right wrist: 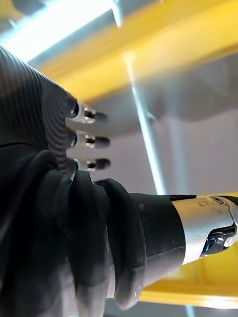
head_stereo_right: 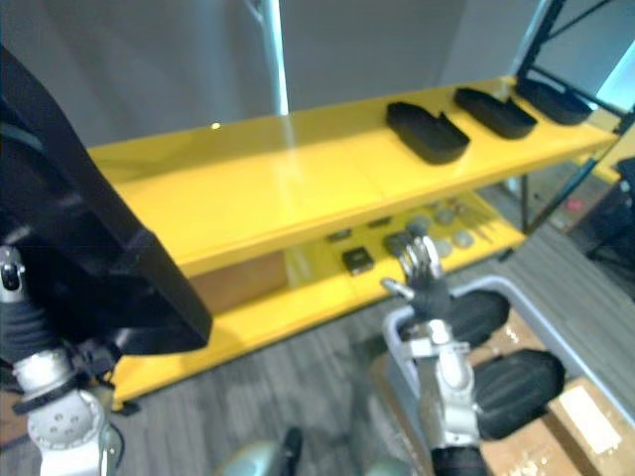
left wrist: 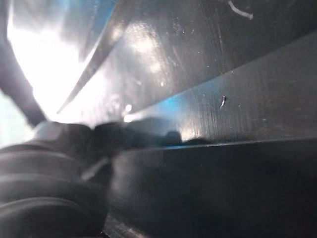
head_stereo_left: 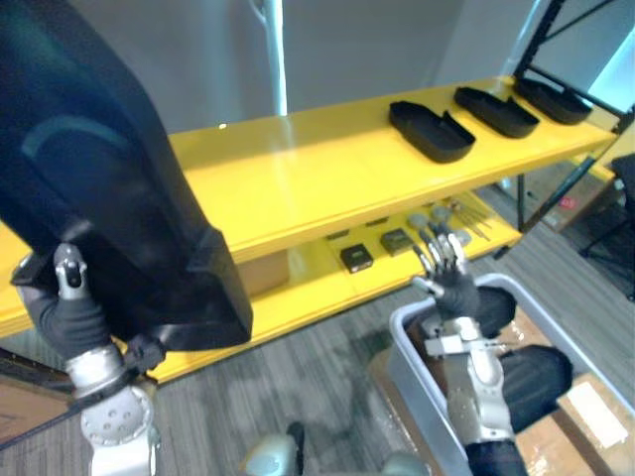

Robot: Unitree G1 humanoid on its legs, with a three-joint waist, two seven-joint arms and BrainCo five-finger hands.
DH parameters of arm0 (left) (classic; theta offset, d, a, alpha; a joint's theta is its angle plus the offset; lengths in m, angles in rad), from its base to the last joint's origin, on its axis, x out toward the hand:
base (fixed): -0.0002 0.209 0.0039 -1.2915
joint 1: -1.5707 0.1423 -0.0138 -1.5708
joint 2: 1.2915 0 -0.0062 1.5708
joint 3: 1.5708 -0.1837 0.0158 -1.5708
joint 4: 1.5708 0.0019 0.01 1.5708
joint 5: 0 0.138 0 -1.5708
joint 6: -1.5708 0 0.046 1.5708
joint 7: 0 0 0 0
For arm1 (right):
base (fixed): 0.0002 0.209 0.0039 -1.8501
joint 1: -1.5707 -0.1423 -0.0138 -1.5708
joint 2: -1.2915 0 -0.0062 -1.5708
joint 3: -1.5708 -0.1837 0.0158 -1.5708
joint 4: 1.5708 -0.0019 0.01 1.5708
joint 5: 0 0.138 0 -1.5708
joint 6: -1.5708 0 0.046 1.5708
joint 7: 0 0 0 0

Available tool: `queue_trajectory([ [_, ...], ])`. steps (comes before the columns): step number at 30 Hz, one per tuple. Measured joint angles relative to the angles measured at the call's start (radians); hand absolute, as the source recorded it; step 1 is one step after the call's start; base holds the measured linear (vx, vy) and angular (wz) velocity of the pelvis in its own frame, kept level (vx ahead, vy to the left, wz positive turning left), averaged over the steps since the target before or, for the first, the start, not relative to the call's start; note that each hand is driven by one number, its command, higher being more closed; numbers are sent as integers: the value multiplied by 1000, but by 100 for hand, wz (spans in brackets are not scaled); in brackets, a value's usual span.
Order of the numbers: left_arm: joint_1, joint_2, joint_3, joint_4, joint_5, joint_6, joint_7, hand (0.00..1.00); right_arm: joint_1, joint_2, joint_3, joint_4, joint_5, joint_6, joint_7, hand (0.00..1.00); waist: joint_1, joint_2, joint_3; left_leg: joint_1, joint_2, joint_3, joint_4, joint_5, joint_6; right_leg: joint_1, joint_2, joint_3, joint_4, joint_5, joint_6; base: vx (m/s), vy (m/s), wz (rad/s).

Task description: Walk over and take plastic housings, then place them on the shelf

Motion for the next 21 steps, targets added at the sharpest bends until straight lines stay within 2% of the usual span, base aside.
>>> queue_trajectory([
  [3,-20,3,-2,36,-8,15,19,100,-7,-39,0,-17,1,14,12,0,-18,-10,-7,5,-8,-68,15,-27,-21,-12,27,63,-124,41,37,198,-155,81],
  [4,-9,3,-7,36,-13,28,24,100,-8,-47,0,-31,1,25,16,0,-14,-28,-18,11,-22,-97,12,-40,-34,-6,23,65,-160,61,43,211,-261,81],
  [5,4,0,-9,35,-13,30,33,100,-16,-51,0,-36,1,30,27,0,-7,-54,-35,7,-42,-125,14,-54,-48,12,9,59,-210,107,37,282,-375,88],
  [6,12,-11,-14,35,-13,31,37,100,-20,-58,-1,-35,1,34,35,0,-7,-55,-40,6,-41,-140,18,-62,-58,25,11,46,-219,148,44,254,-337,98],
  [7,42,-42,-39,31,-17,32,37,100,-20,-85,-1,-35,1,40,38,0,-4,-28,-67,-11,-4,-151,18,-78,-67,47,30,-13,-258,150,33,297,-362,109],
  [8,53,-64,-55,29,-19,31,29,100,-23,-109,-13,-35,1,44,37,0,-5,2,-84,-40,58,-76,16,-81,-64,72,47,-75,-304,165,19,249,-248,119],
  [9,51,-70,-63,30,-19,31,23,100,-23,-120,-21,-34,0,46,35,0,-11,13,-89,-49,90,-24,12,-80,-65,91,50,-112,-320,169,16,263,-201,152],
  [10,37,-79,-86,30,-19,30,2,100,-22,-136,-51,-34,0,53,28,0,-29,31,-93,-64,144,107,4,-66,-76,127,50,-184,-342,168,13,250,-152,172],
  [11,13,-93,-120,30,-19,29,-18,100,-18,-144,-90,-36,0,56,10,0,-37,39,-96,-58,189,241,-23,-11,-70,159,46,-247,-346,162,4,236,-126,172],
  [12,0,-99,-141,30,-20,28,-29,100,-16,-146,-112,-36,0,57,4,0,-43,47,-101,-50,205,295,-40,43,-63,174,45,-276,-345,160,1,207,-45,155],
  [13,-26,-99,-182,32,-21,25,-46,100,-15,-148,-154,-37,1,58,-13,0,-51,58,-108,-16,210,349,-88,92,-85,202,42,-316,-333,157,-2,151,9,110],
  [14,-42,-93,-204,31,-22,19,-54,100,-16,-147,-173,-37,2,58,-16,0,-47,68,-114,8,206,363,-125,104,-83,202,37,-328,-303,156,-1,171,59,92],
  [15,-57,-89,-212,30,-23,7,-66,100,-19,-144,-173,-39,2,57,-17,0,-44,66,-114,34,200,347,-151,110,-84,205,30,-327,-274,149,-3,107,59,39],
  [18,-59,-79,-206,31,-23,24,-69,100,-20,-103,-167,-50,0,42,-40,0,-45,28,-114,56,176,342,-169,110,-84,220,10,-309,-278,135,10,100,40,2],
  [21,-58,-66,-203,34,-21,44,-81,100,2,-60,-166,-73,-2,30,-69,0,-47,23,-111,91,167,368,-198,110,-84,230,5,-277,-289,135,10,46,30,-24],
])
